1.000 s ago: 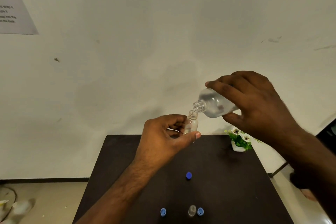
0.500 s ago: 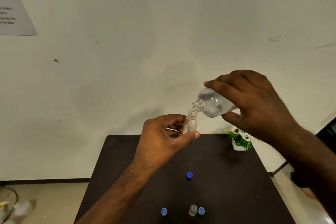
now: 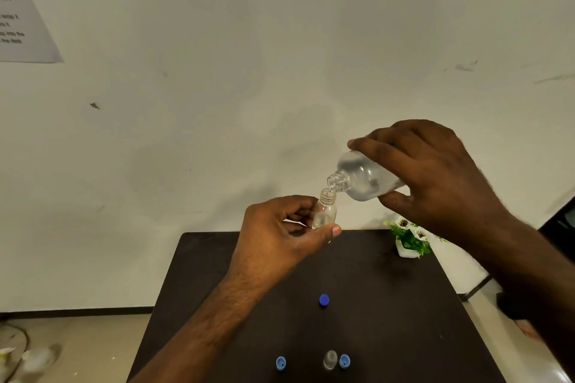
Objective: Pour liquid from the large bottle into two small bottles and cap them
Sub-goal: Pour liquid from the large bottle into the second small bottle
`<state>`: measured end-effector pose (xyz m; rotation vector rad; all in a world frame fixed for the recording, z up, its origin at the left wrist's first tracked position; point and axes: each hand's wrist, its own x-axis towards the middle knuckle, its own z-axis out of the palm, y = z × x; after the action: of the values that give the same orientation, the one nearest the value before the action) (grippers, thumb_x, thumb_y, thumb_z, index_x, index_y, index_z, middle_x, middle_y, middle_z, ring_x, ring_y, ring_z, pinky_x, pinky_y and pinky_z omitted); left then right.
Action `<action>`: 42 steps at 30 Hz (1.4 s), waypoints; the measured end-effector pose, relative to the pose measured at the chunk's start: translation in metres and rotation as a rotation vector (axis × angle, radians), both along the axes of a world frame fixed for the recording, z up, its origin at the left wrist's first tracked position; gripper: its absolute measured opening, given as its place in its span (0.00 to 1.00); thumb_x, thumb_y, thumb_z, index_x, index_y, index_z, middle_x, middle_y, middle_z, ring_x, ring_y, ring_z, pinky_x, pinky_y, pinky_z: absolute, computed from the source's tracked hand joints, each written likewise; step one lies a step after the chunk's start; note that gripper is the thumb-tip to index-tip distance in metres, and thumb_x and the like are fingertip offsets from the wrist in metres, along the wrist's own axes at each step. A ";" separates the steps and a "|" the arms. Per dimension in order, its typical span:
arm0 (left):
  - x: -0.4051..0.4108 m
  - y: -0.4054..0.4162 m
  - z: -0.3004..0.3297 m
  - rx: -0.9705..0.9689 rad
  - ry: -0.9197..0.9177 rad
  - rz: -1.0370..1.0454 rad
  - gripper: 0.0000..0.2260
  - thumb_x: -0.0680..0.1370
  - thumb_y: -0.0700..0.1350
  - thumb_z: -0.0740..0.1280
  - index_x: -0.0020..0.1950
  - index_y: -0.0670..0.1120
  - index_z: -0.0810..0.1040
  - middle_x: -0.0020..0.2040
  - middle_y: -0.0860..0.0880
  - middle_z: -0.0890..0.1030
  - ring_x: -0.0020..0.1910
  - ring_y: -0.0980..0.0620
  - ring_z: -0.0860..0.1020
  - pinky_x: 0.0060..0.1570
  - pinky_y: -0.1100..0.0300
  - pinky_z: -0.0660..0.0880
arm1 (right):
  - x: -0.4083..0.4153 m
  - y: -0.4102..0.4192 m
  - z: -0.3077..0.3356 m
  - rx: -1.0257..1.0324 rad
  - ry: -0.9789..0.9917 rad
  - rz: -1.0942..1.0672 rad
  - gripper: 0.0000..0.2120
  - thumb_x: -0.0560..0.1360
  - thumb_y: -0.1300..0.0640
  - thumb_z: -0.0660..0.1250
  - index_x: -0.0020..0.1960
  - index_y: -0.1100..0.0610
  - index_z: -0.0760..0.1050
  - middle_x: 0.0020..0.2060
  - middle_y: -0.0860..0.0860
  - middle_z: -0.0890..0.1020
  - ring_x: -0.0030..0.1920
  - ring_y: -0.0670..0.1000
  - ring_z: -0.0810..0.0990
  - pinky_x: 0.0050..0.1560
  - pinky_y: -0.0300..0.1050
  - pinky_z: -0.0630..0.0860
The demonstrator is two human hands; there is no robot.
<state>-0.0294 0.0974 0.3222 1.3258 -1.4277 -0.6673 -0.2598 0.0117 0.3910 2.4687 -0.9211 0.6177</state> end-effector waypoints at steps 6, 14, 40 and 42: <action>0.001 0.000 0.000 0.001 -0.010 0.002 0.18 0.69 0.52 0.81 0.57 0.49 0.86 0.48 0.56 0.87 0.46 0.59 0.86 0.47 0.60 0.85 | 0.000 0.000 0.001 -0.011 0.004 0.002 0.31 0.70 0.51 0.69 0.74 0.49 0.71 0.63 0.51 0.79 0.63 0.60 0.75 0.63 0.59 0.69; 0.000 0.001 -0.001 0.000 -0.007 0.000 0.17 0.69 0.52 0.80 0.56 0.50 0.86 0.48 0.57 0.87 0.46 0.59 0.85 0.47 0.62 0.84 | 0.001 0.000 0.000 -0.004 0.007 0.003 0.31 0.70 0.51 0.69 0.74 0.49 0.70 0.64 0.51 0.79 0.64 0.60 0.75 0.64 0.59 0.69; 0.001 0.002 -0.001 0.001 -0.004 -0.020 0.15 0.69 0.50 0.81 0.55 0.50 0.87 0.46 0.57 0.87 0.45 0.58 0.86 0.45 0.63 0.83 | 0.000 0.000 0.000 -0.021 0.006 0.021 0.30 0.71 0.53 0.69 0.73 0.49 0.72 0.64 0.50 0.79 0.63 0.60 0.76 0.64 0.59 0.69; 0.001 0.003 0.000 -0.001 -0.012 -0.020 0.15 0.69 0.50 0.80 0.54 0.51 0.86 0.45 0.59 0.87 0.45 0.60 0.85 0.44 0.67 0.82 | 0.000 0.000 -0.001 -0.018 0.008 0.024 0.30 0.71 0.52 0.69 0.73 0.49 0.71 0.64 0.50 0.79 0.64 0.60 0.76 0.64 0.59 0.69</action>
<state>-0.0286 0.1003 0.3221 1.3188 -1.4524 -0.6729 -0.2595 0.0115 0.3901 2.4679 -0.8804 0.6217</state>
